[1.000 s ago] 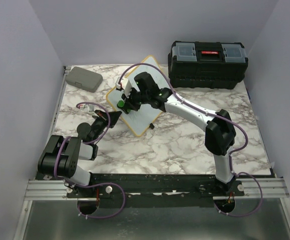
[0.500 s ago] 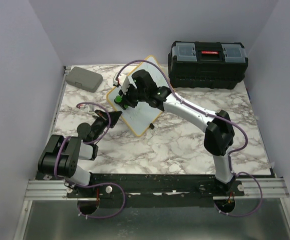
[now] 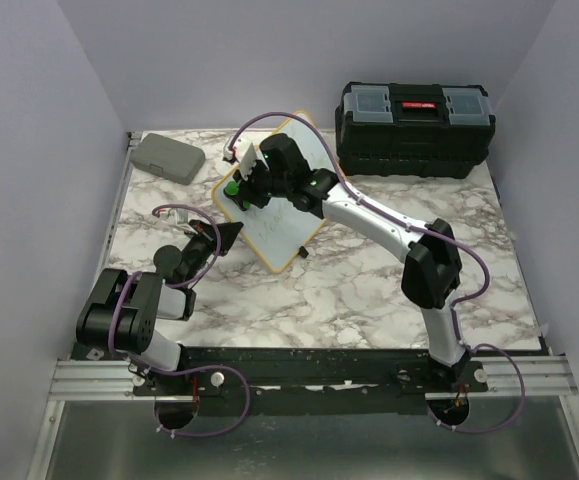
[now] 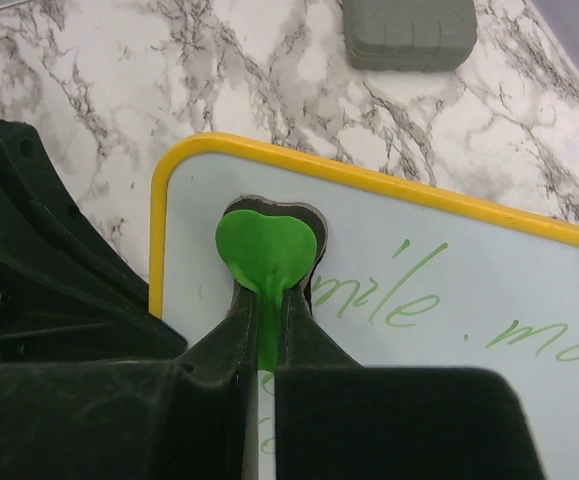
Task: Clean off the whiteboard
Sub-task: Erase the whiteboard at the whiteboard stand.
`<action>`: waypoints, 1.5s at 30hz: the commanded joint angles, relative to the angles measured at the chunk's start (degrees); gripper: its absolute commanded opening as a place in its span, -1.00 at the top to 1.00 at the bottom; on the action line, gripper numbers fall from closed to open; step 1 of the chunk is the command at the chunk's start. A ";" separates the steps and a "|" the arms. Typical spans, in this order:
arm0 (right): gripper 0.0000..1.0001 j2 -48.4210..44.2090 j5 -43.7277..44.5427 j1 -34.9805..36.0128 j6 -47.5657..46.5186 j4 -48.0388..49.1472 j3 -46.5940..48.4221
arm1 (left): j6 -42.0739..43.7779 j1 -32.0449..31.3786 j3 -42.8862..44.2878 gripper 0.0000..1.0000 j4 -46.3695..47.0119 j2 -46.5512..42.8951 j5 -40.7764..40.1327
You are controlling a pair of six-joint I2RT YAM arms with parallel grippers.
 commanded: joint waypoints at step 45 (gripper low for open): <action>0.99 1.84 -11.83 -1.71 1.48 -12.26 1.58 | 1.86 -0.95 0.27 1.00 2.27 1.26 3.66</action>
